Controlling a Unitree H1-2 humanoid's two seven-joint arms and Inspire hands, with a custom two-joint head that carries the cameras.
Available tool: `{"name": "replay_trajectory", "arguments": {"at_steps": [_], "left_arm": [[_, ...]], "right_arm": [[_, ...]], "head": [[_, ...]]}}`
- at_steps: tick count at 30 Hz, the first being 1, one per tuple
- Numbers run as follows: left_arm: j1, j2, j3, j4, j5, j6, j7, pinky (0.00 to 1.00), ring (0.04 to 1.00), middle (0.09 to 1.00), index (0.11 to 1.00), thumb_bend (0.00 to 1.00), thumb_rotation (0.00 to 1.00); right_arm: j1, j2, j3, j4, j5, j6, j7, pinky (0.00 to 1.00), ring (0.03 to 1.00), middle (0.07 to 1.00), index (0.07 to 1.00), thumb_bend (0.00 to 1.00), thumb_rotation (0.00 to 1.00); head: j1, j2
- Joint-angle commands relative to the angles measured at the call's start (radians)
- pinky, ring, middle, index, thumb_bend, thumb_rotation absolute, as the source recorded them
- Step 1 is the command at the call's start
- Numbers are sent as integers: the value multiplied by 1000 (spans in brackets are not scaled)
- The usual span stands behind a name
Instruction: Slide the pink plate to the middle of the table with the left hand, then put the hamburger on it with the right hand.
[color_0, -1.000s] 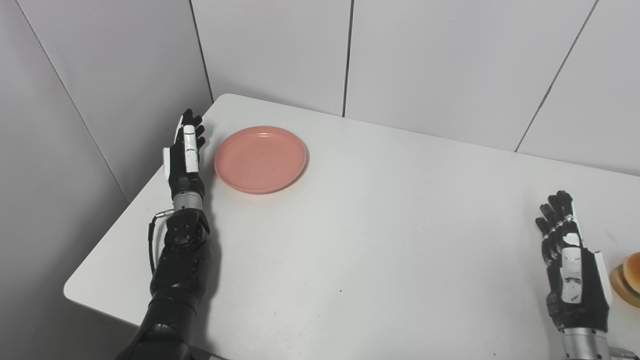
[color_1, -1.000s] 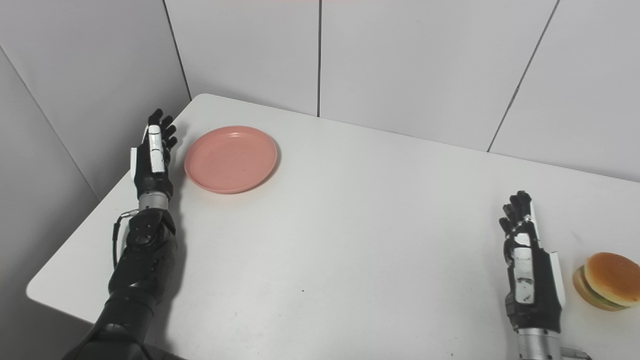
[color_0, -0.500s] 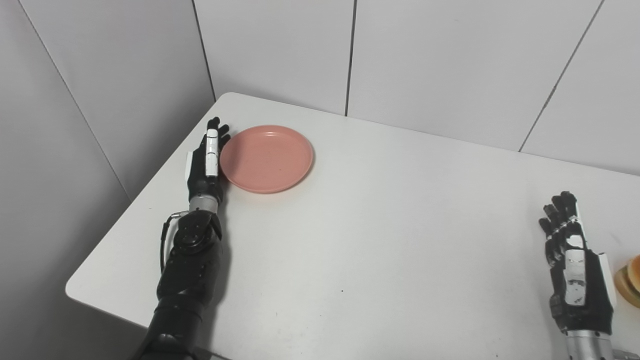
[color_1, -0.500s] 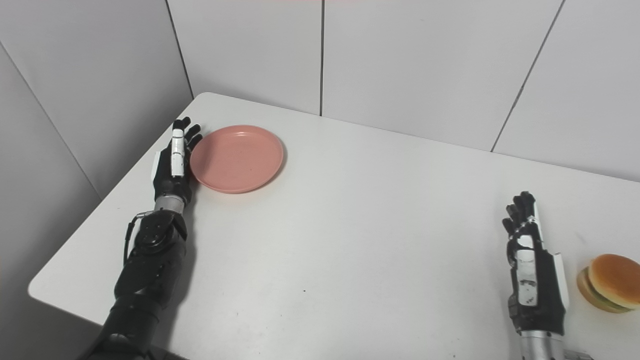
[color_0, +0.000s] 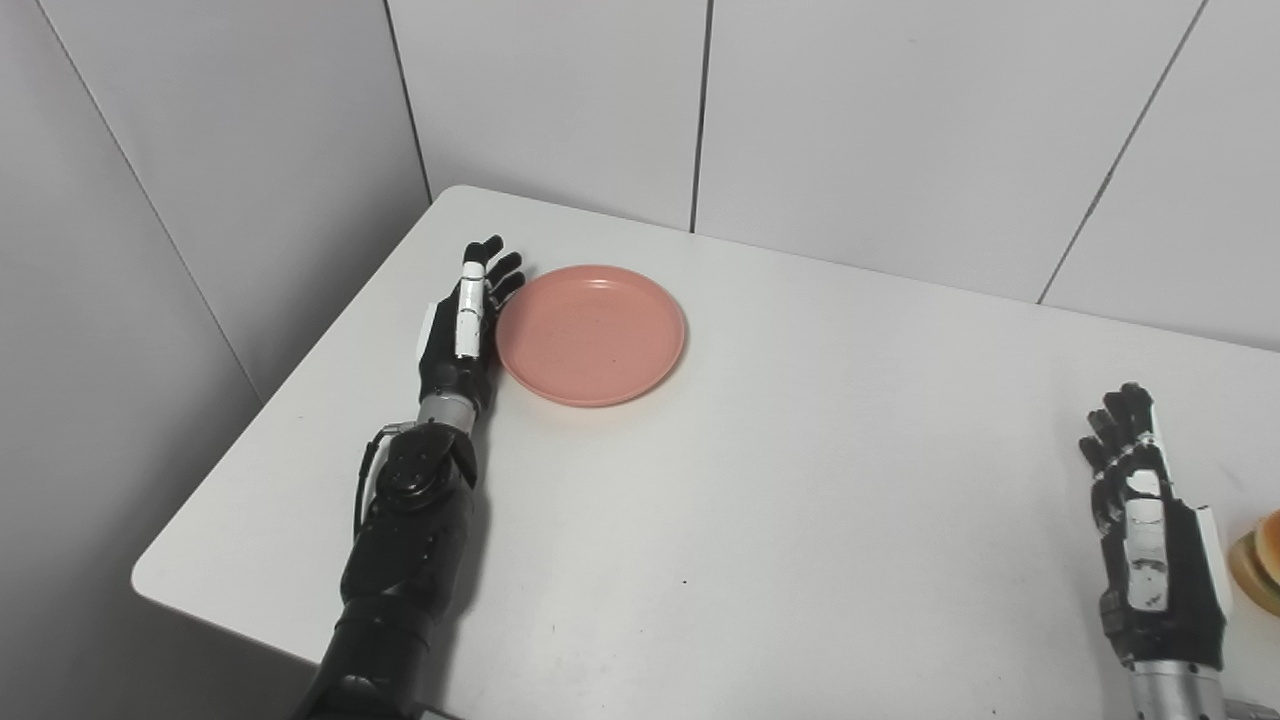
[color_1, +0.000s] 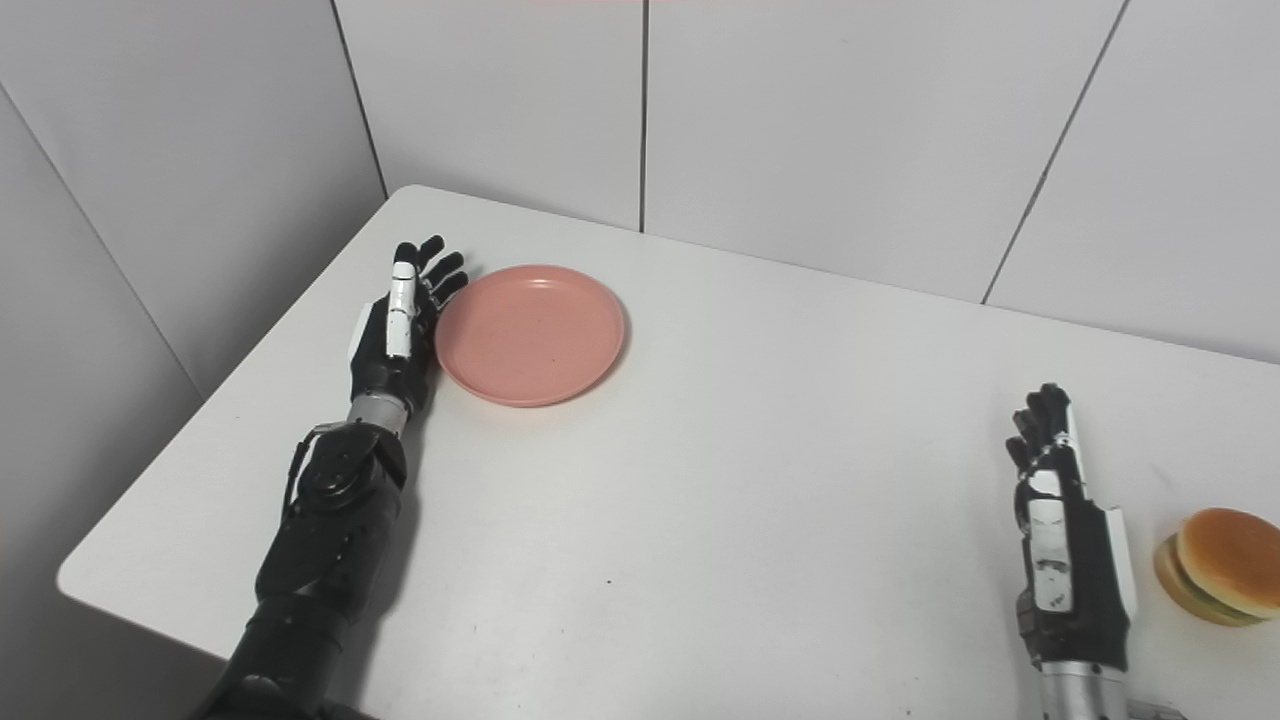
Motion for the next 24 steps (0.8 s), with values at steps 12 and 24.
{"name": "replay_trajectory", "arguments": {"at_steps": [12, 24], "left_arm": [[21, -71, -75, -30, 35, 23, -27, 844, 852, 846, 847, 632, 1000], [44, -85, -127, -47, 24, 31, -91, 882, 873, 863, 858, 639, 1000]], "right_arm": [[108, 12, 0, 96, 11, -4, 1, 1000, 1000, 1000, 1000, 531, 940], [118, 45, 29, 53, -63, 16, -38, 1000, 1000, 1000, 1000, 531, 910]], "head": [[-50, 12], [-200, 20]]}}
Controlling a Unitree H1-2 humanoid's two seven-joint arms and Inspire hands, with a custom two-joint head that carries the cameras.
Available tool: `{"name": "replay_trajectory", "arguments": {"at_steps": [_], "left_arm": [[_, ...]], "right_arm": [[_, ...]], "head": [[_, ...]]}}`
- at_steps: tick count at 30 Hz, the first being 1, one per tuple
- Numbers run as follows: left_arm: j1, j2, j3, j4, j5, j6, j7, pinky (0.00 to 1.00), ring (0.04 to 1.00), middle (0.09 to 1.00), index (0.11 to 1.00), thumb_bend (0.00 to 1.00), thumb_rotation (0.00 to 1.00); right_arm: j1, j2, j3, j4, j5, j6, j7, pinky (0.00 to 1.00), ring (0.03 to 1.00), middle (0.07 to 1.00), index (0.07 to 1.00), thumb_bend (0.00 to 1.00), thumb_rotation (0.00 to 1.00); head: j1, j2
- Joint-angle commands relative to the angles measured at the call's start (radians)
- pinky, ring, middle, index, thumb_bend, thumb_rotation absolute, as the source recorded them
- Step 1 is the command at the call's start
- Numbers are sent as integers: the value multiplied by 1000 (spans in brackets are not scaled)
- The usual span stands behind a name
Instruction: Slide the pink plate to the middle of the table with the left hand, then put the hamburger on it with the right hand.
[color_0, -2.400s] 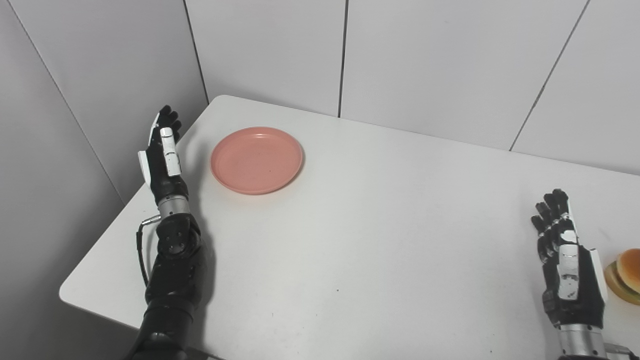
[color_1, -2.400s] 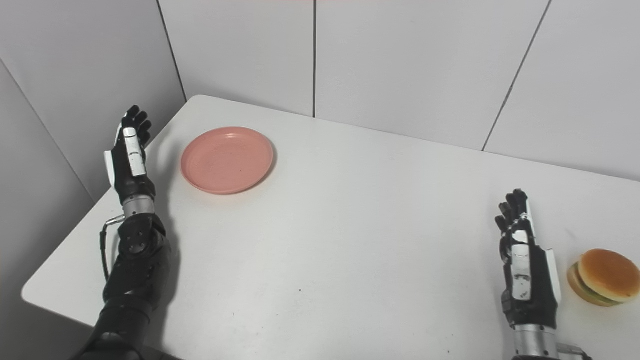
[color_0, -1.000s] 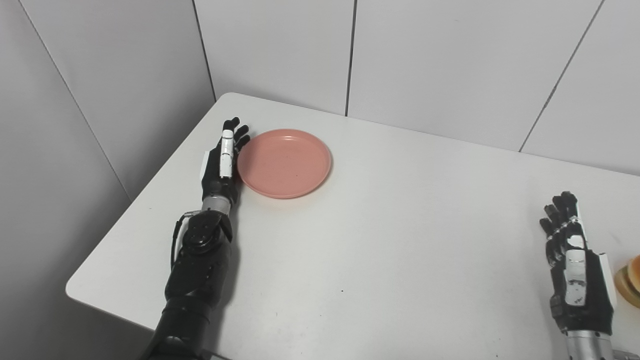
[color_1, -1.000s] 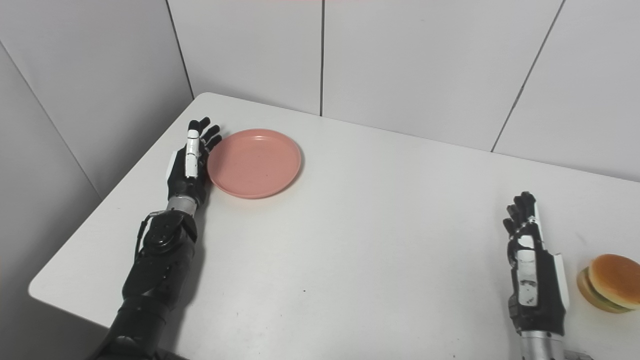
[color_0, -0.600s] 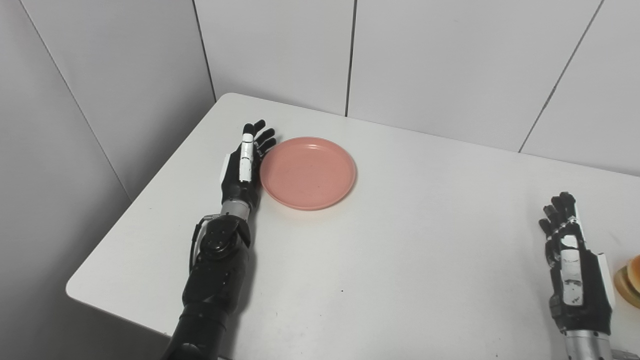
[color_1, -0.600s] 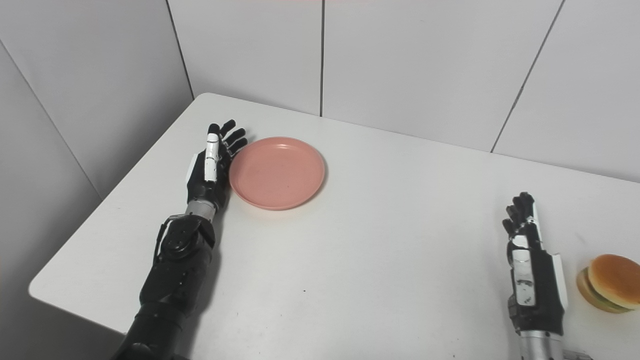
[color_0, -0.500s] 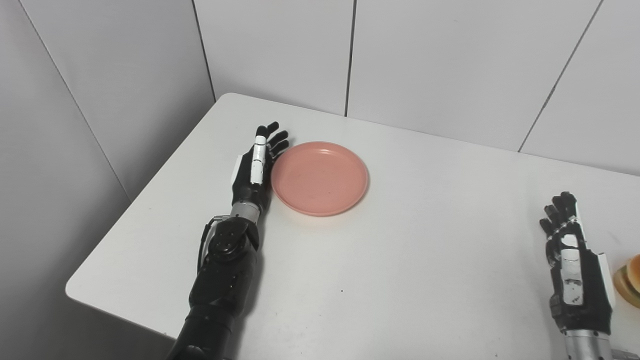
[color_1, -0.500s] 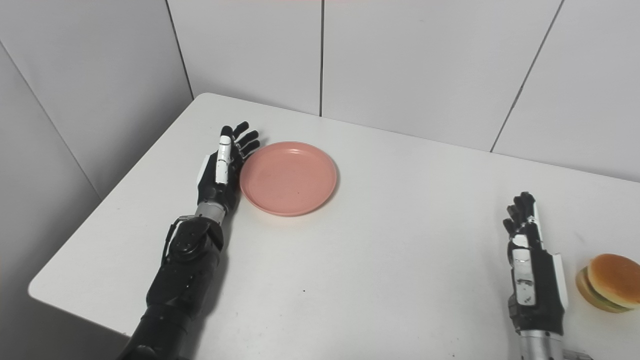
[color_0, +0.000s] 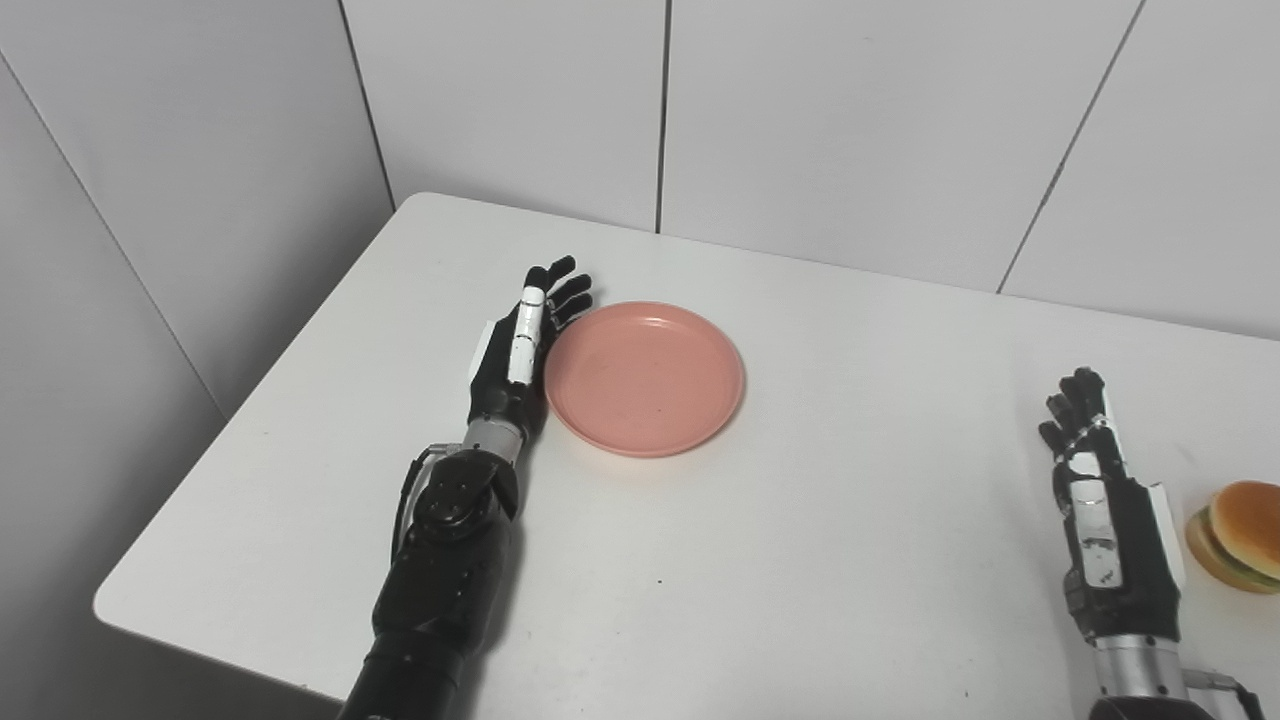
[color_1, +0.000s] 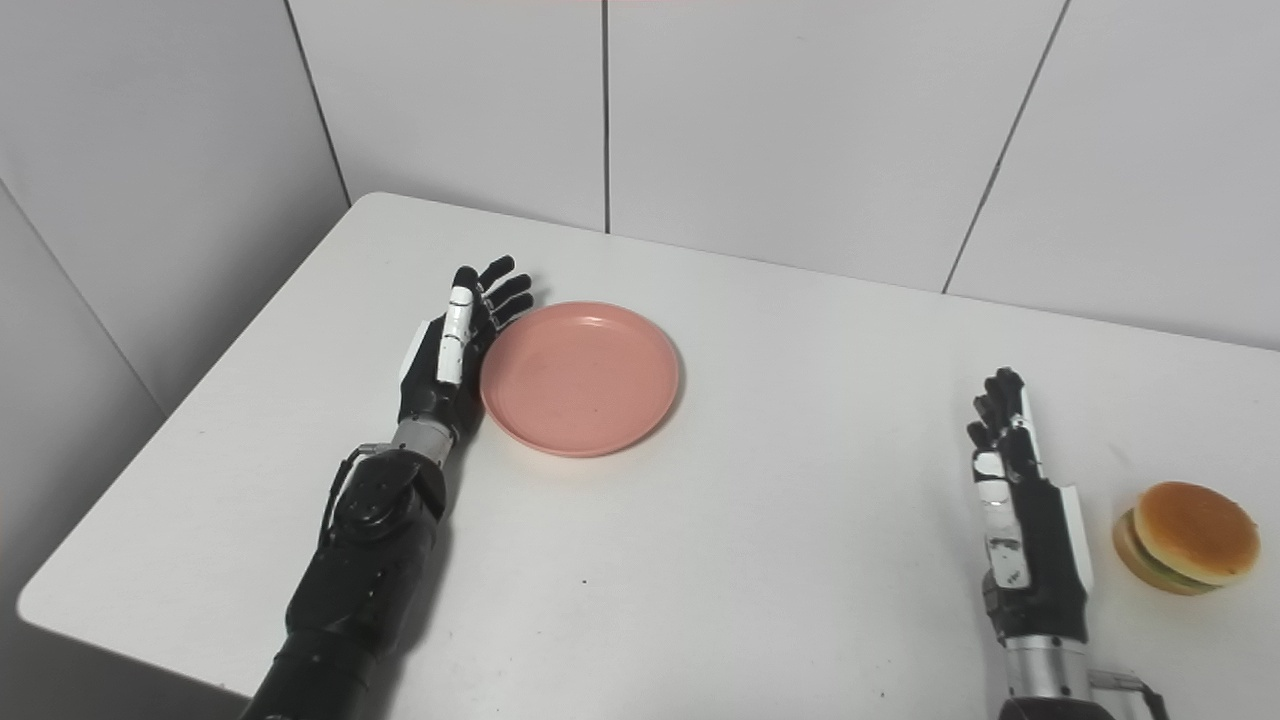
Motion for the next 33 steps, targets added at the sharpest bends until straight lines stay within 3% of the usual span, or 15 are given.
{"name": "replay_trajectory", "arguments": {"at_steps": [1, 6, 17, 25, 33], "left_arm": [[27, -15, -14, -3, -3, 28, -23, 884, 875, 864, 859, 638, 1000], [52, -9, -33, -23, -11, 18, -63, 908, 890, 880, 880, 618, 1000], [99, -23, -46, -110, -15, 63, -102, 894, 885, 883, 874, 639, 1000], [158, -58, -94, -234, -2, 174, -98, 901, 903, 896, 880, 608, 1000], [187, -78, -124, -219, -19, 135, -162, 910, 903, 897, 885, 574, 1000]], "right_arm": [[118, 41, 15, 58, -8, 21, -20, 1000, 1000, 1000, 1000, 517, 907], [119, 70, 26, 47, -32, 38, -46, 1000, 1000, 1000, 1000, 486, 912], [119, 112, 49, 23, -90, 72, -86, 1000, 1000, 1000, 1000, 627, 905], [123, 126, 62, -12, -122, 142, -103, 1000, 1000, 1000, 1000, 664, 915], [116, 143, 65, -7, -137, 166, -120, 1000, 1000, 1000, 1000, 631, 925]], "head": [[-26, 0], [-87, 7], [-168, 12], [-217, 21], [-241, 10]]}}
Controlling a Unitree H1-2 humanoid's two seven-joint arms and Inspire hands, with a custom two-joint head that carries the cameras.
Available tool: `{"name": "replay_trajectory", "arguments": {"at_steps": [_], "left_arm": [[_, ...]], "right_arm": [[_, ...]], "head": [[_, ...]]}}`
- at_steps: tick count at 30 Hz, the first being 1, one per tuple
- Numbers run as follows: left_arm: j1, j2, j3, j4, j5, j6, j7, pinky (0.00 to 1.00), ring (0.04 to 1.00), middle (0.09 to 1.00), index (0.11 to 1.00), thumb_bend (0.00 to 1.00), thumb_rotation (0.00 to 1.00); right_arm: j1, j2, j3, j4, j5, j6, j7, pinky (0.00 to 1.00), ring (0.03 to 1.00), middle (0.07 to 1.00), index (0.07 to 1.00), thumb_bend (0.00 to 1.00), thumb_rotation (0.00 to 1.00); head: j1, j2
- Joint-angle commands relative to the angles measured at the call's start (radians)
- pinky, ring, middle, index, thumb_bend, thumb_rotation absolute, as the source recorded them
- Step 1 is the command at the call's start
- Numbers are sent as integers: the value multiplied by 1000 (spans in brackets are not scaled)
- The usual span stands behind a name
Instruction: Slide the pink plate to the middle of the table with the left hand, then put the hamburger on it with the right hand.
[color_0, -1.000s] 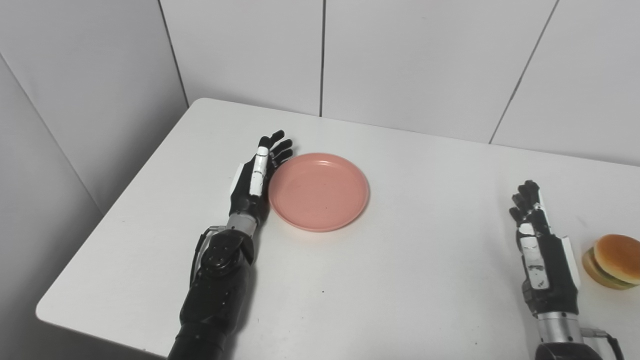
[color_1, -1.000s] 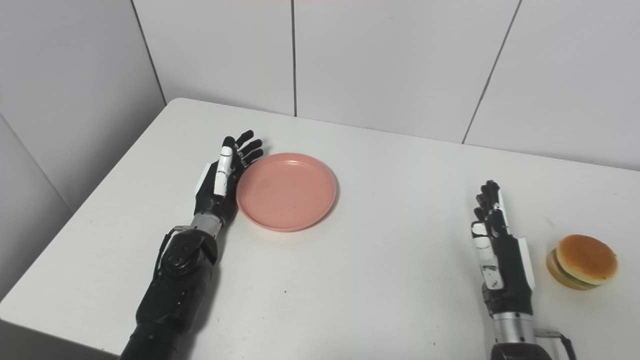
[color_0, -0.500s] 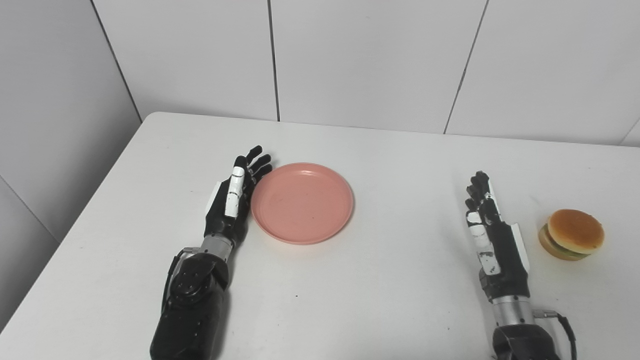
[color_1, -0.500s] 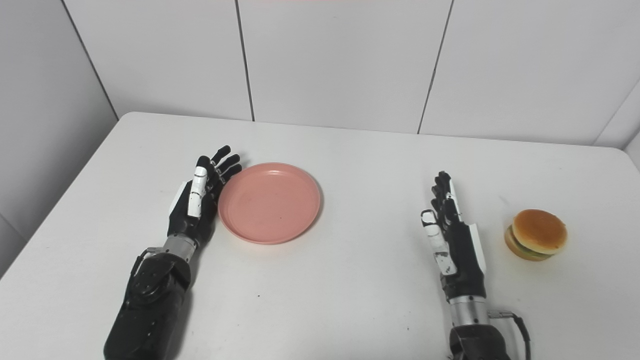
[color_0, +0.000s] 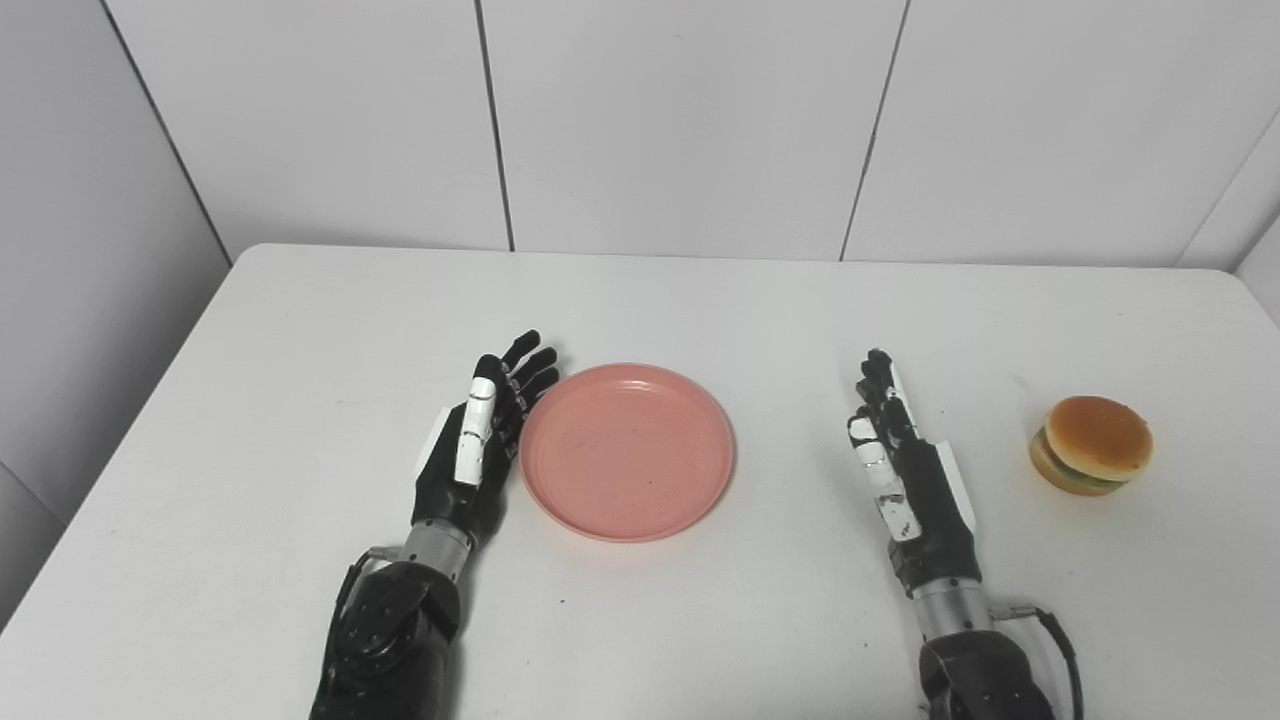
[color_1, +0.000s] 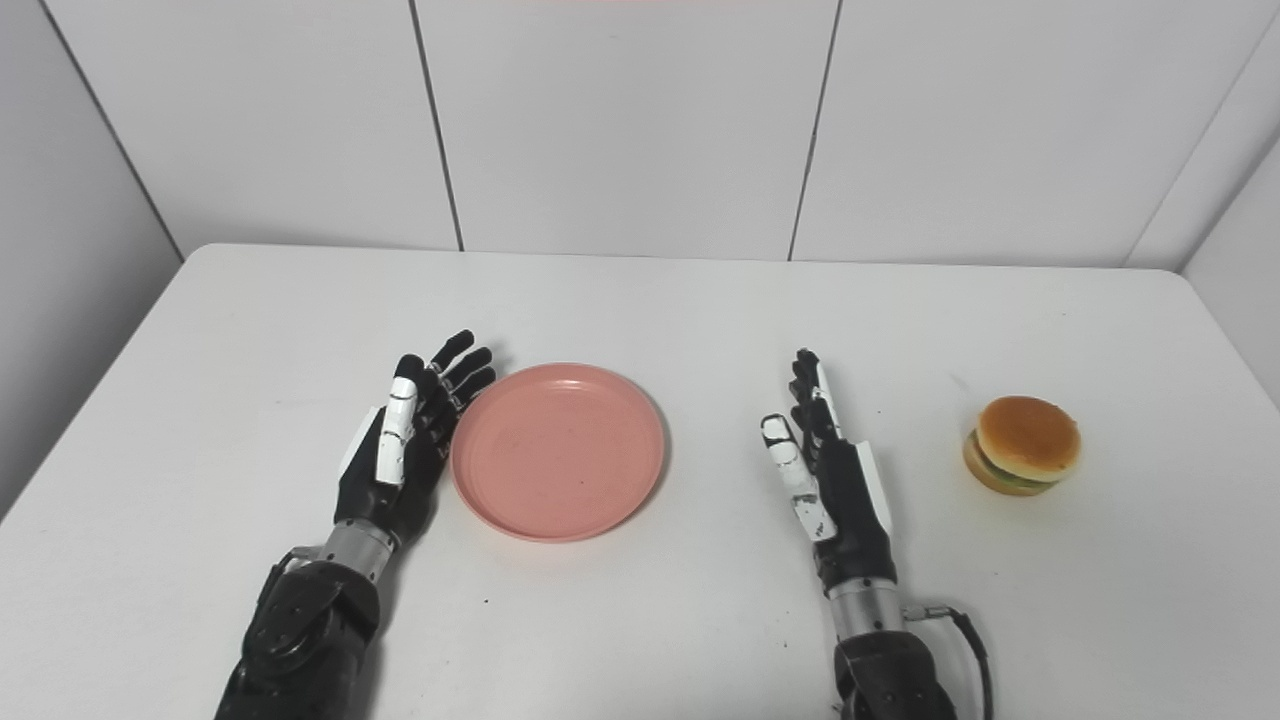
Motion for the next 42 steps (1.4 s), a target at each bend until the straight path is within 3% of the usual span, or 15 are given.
{"name": "replay_trajectory", "arguments": {"at_steps": [1, 10, 19, 32, 38, 42], "left_arm": [[30, -15, -12, 16, -7, 22, -11, 906, 899, 893, 883, 574, 1000], [62, -36, -45, -35, -15, 52, -18, 918, 897, 890, 875, 566, 1000], [86, -56, -61, -59, 4, 40, -7, 875, 868, 864, 842, 614, 979], [104, -53, -101, -64, 44, 23, -22, 922, 919, 914, 901, 607, 1000], [93, -66, -93, -24, 47, -20, -10, 954, 930, 929, 923, 610, 1000], [86, -90, -71, 21, 68, -96, 30, 994, 985, 986, 979, 583, 1000]], "right_arm": [[74, 28, 15, 64, -6, 25, -16, 1000, 1000, 1000, 1000, 619, 936], [65, 28, 13, 75, 0, 9, -17, 1000, 1000, 1000, 1000, 606, 918], [69, 31, 13, 50, -1, 31, -19, 1000, 1000, 1000, 1000, 623, 925], [72, 14, 13, 40, 17, 24, -5, 1000, 1000, 1000, 1000, 659, 931], [70, 7, 11, 37, 22, 31, -2, 1000, 1000, 1000, 1000, 661, 939], [63, 6, 9, 55, 31, 8, -2, 991, 1000, 1000, 1000, 633, 920]], "head": [[-1, 2], [-12, 22], [-13, 48], [16, 61], [37, 61], [37, 58]]}}
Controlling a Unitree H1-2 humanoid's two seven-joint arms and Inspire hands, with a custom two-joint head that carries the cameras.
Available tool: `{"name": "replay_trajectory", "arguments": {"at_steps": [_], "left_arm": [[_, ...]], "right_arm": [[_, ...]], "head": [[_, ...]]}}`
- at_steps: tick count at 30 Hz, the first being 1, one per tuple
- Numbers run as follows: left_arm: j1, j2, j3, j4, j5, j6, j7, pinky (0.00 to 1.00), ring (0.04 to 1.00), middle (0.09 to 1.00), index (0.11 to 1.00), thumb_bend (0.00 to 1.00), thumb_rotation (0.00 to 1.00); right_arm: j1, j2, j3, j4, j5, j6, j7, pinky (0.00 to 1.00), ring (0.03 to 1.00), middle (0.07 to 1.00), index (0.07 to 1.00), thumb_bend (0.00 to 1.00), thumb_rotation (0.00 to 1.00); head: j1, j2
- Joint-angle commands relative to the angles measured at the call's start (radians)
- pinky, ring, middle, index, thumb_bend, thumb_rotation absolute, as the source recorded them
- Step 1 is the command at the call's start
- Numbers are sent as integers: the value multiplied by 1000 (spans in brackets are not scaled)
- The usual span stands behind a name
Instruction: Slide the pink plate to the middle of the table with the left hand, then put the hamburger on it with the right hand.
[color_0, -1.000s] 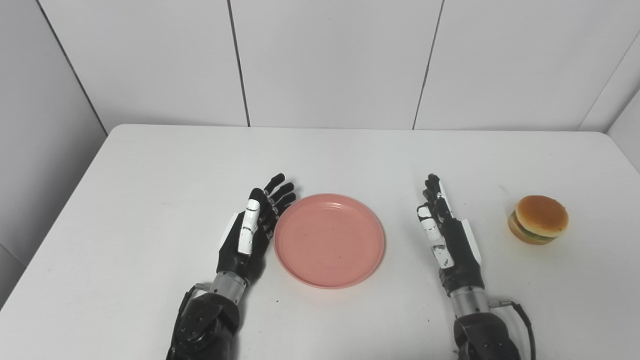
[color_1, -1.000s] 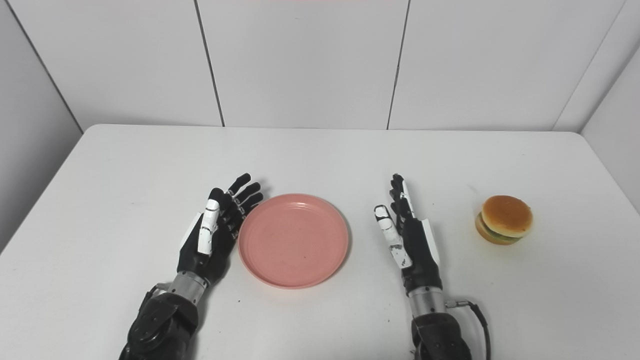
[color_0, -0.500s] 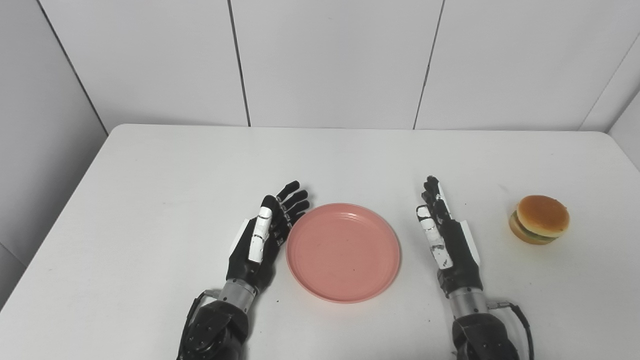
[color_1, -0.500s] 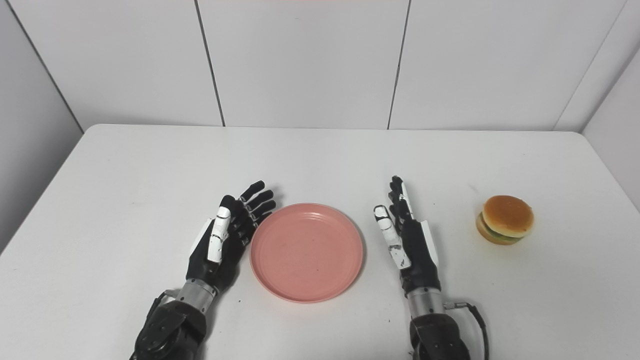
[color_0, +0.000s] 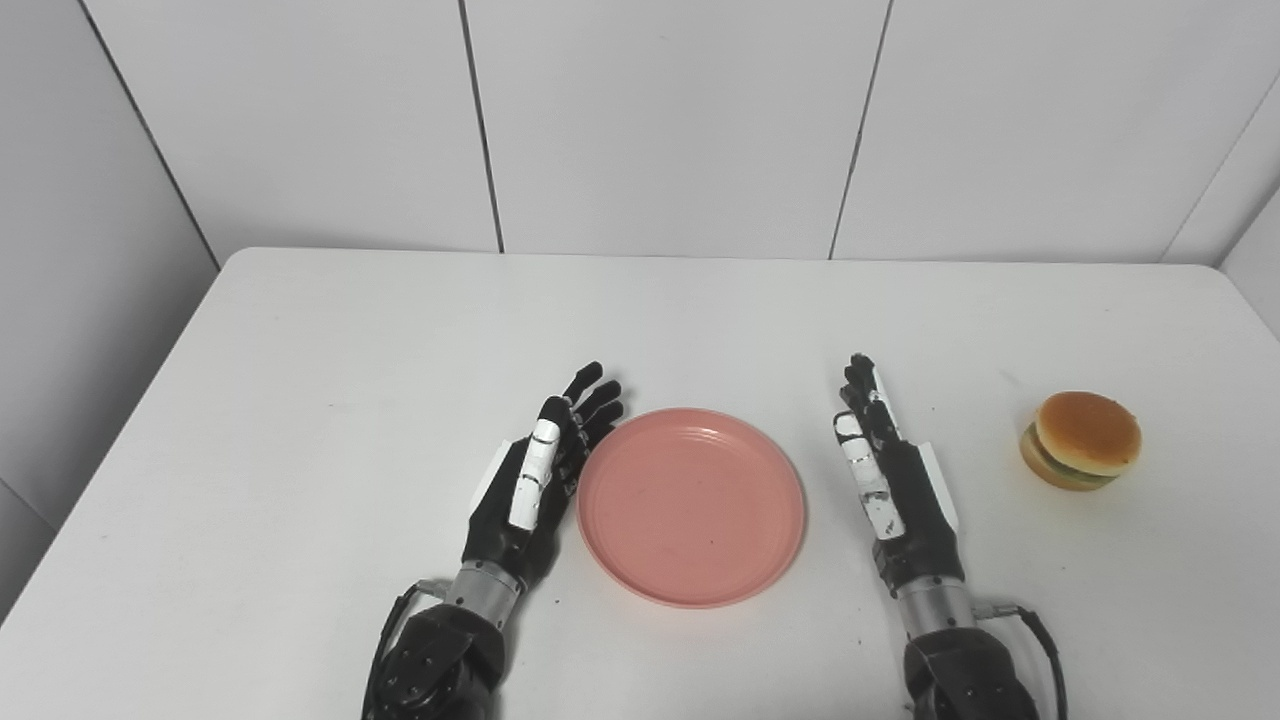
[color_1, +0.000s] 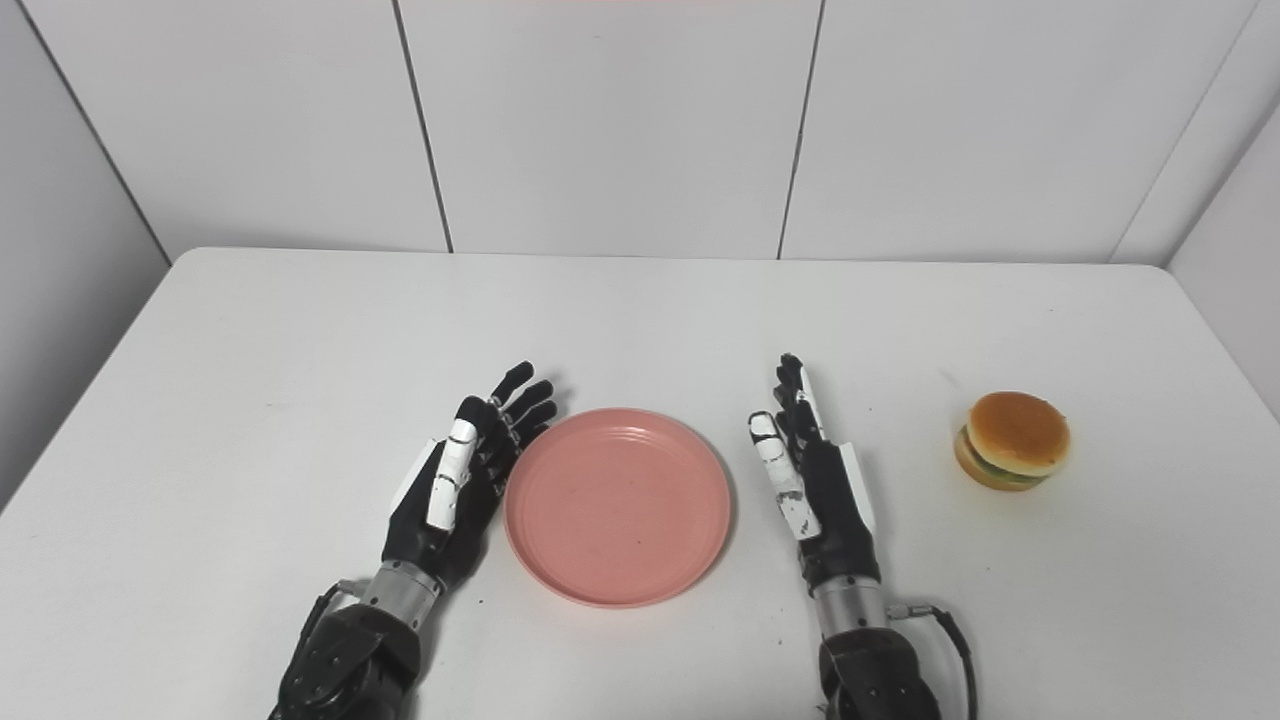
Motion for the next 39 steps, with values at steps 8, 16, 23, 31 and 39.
{"name": "replay_trajectory", "arguments": {"at_steps": [8, 16, 23, 31, 39], "left_arm": [[7, -32, 45, 152, 103, -148, 132, 1000, 999, 1000, 997, 552, 1000], [-3, -17, 41, 198, 139, -210, 145, 1000, 1000, 1000, 1000, 520, 1000], [-1, -19, 39, 205, 160, -217, 160, 1000, 1000, 1000, 1000, 524, 1000], [7, -30, 39, 196, 165, -201, 176, 1000, 991, 990, 990, 534, 1000], [8, -30, 36, 191, 160, -193, 171, 1000, 995, 994, 993, 537, 1000]], "right_arm": [[57, -1, 4, 65, 5, -24, 0, 995, 1000, 1000, 1000, 647, 926], [44, -8, -3, 90, 11, -49, 2, 990, 1000, 1000, 1000, 643, 920], [38, -9, -3, 100, -11, -63, -16, 971, 987, 997, 1000, 626, 943], [25, -15, -19, 99, -22, -81, -46, 976, 995, 999, 1000, 597, 943], [-17, -54, -50, 9, -96, -95, -113, 989, 1000, 1000, 994, 578, 961]], "head": [[5, -3], [13, -8], [15, -10], [14, -14], [15, -19]]}}
